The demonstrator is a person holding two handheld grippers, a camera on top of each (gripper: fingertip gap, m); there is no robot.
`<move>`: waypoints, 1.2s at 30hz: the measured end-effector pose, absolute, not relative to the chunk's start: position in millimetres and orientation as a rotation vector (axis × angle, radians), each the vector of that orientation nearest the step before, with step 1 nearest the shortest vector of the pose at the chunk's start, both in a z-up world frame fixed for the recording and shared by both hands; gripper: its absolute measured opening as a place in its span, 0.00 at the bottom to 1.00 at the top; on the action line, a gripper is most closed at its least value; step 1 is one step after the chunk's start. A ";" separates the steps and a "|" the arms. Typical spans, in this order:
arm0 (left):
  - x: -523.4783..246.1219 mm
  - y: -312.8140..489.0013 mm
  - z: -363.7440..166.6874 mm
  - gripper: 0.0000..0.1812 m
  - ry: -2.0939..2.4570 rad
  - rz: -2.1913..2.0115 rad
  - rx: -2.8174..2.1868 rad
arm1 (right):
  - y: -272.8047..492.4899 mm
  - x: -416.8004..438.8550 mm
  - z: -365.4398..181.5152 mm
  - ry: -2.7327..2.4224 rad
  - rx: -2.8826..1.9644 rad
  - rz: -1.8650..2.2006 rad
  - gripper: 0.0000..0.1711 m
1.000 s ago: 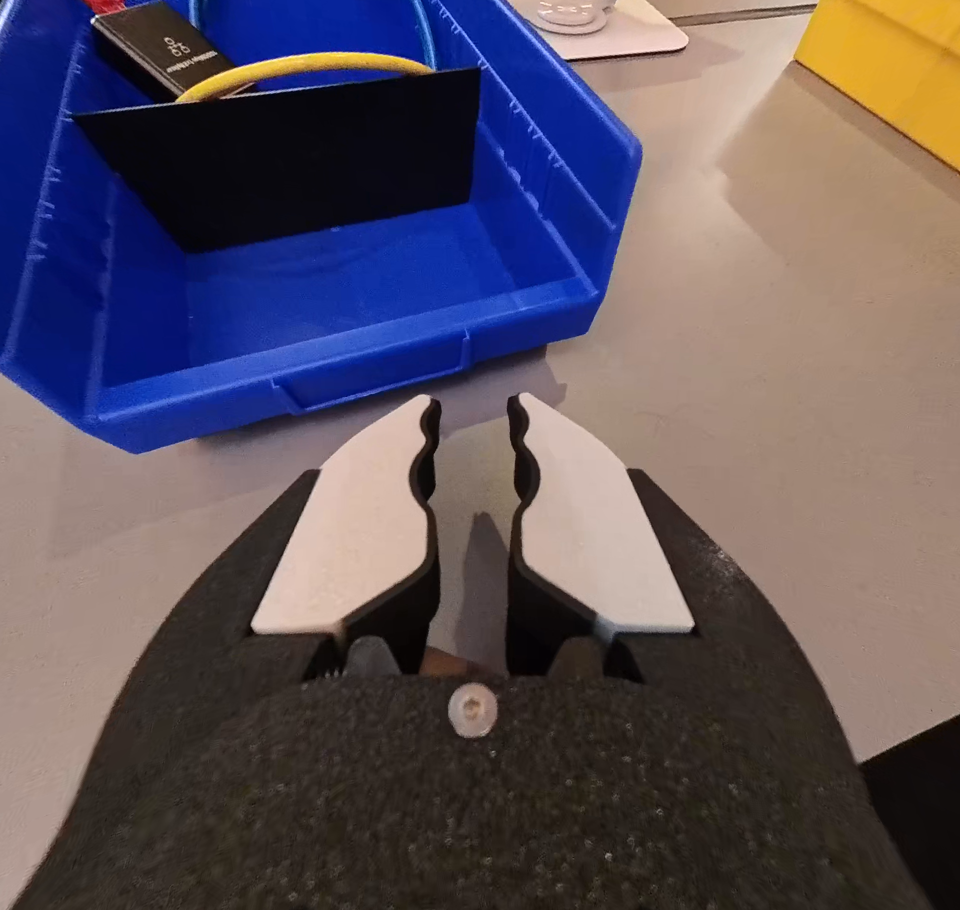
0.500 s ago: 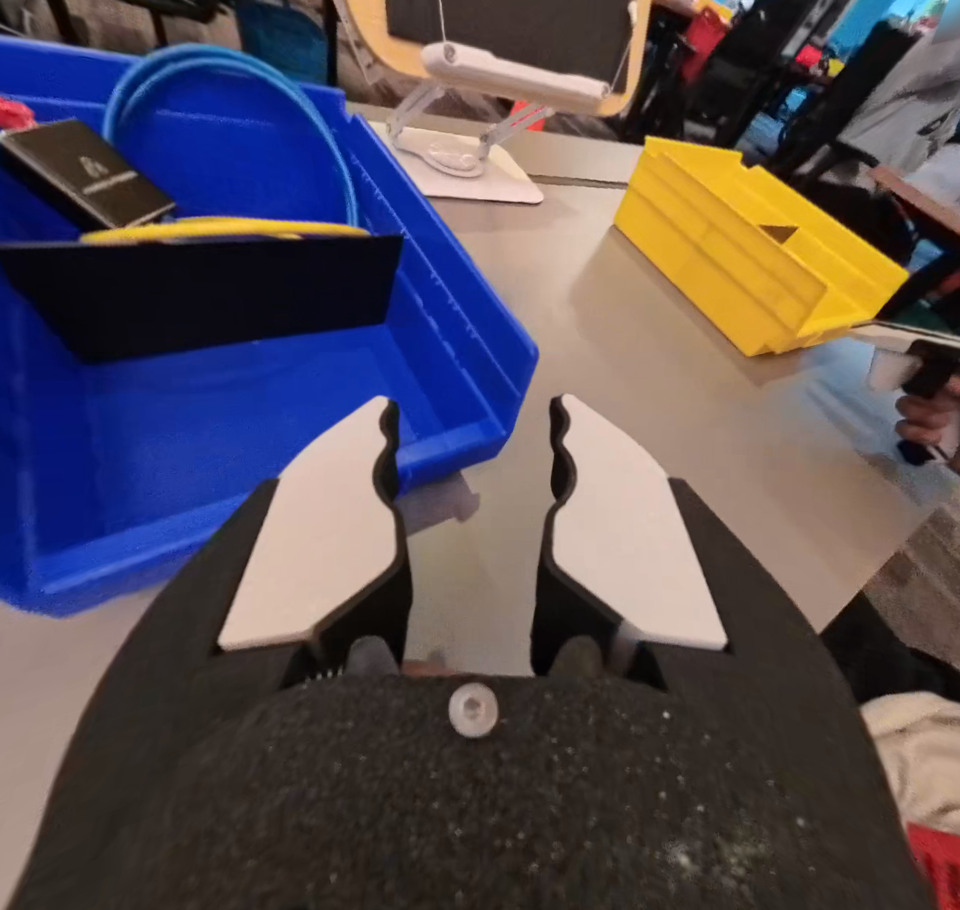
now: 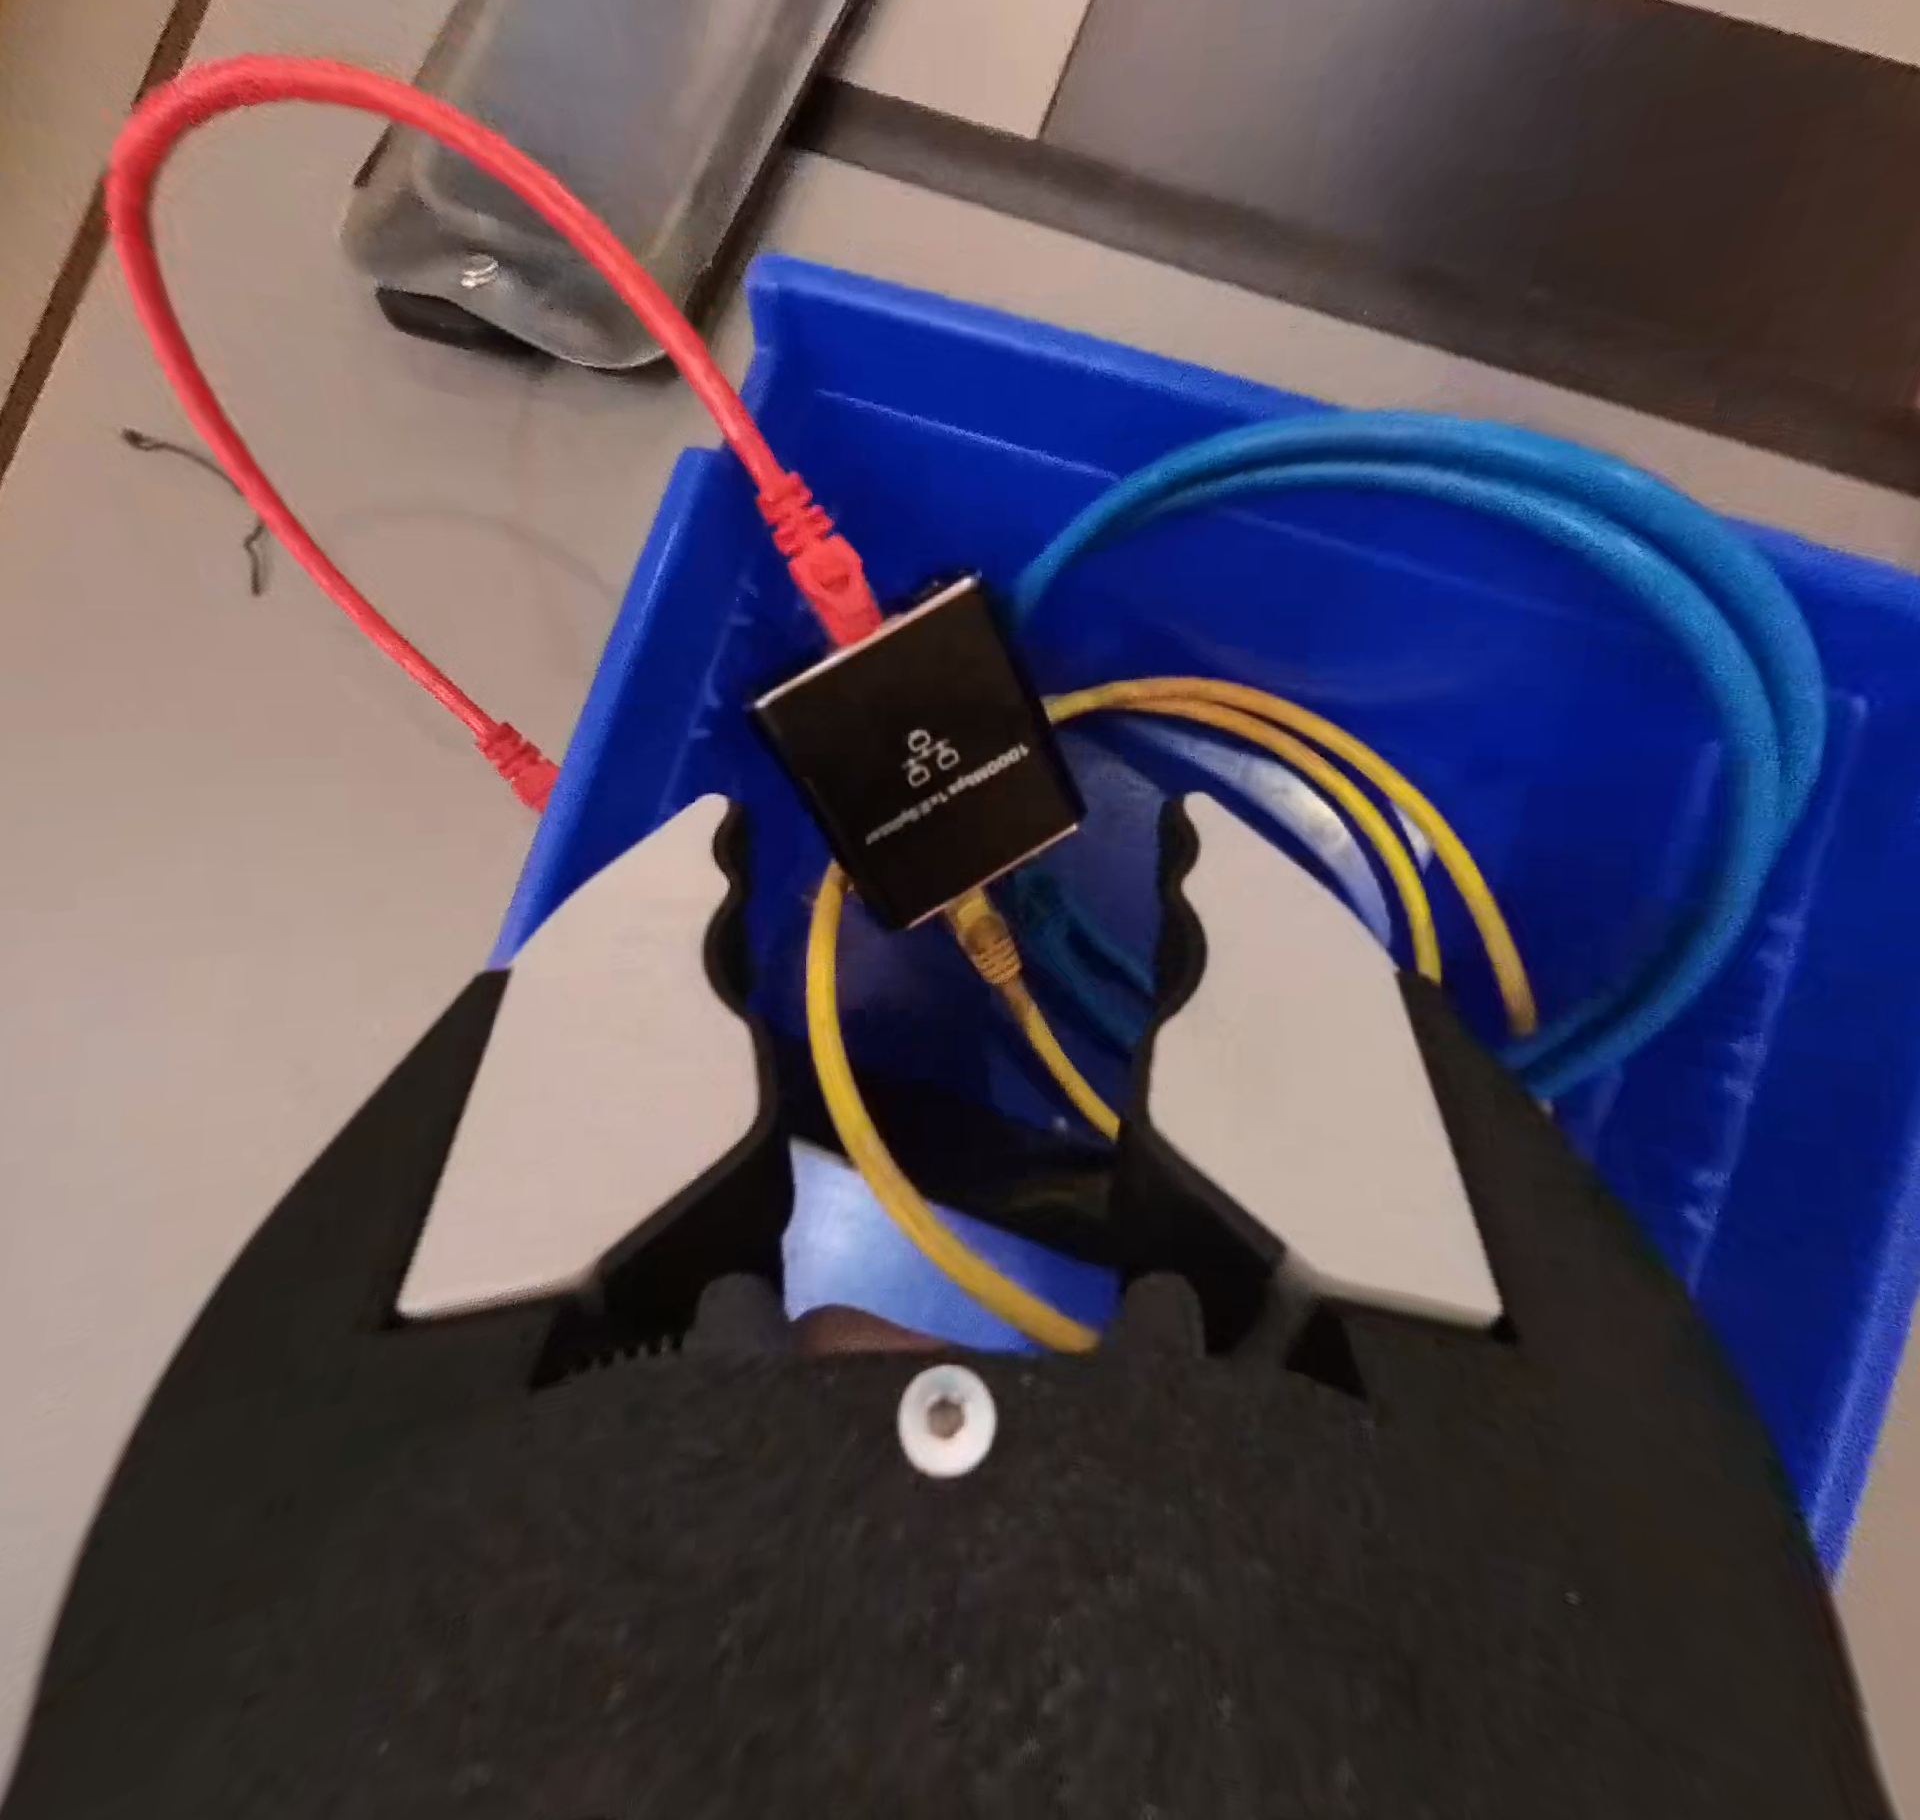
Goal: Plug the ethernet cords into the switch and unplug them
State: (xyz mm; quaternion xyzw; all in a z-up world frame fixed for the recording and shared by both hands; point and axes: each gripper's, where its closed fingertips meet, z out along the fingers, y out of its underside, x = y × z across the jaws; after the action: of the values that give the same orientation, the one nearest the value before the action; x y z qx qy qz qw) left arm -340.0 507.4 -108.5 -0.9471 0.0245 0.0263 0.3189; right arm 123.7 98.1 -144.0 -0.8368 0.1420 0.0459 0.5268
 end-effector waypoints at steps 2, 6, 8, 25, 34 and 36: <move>-332.2 517.5 -115.1 0.40 -0.016 0.046 -2.511 | 97.9 122.8 -145.3 0.340 -2.004 0.132 0.18; -339.7 520.0 -128.7 0.42 -0.171 0.138 -2.605 | 95.3 129.8 -148.4 0.337 -2.017 0.120 0.18; -348.4 516.9 -134.8 0.43 -0.264 0.175 -2.639 | 94.3 134.4 -149.3 0.335 -2.025 0.123 0.18; -338.8 522.2 -123.2 0.34 -0.131 -0.128 -2.576 | 92.9 132.7 -151.8 0.342 -2.040 0.171 0.18; -277.1 511.6 97.4 0.33 0.442 -0.269 -1.950 | 95.2 129.3 -144.3 0.343 -2.009 0.171 0.18; -263.7 502.9 170.3 0.33 0.505 -0.300 -1.819 | 96.2 129.3 -142.8 0.336 -2.005 0.156 0.18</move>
State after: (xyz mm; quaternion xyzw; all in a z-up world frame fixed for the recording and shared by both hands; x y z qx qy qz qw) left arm -263.7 502.9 170.3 -0.7773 0.2158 -0.1280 0.5770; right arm 129.3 96.2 -142.8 -0.8376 0.1404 0.0653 0.5239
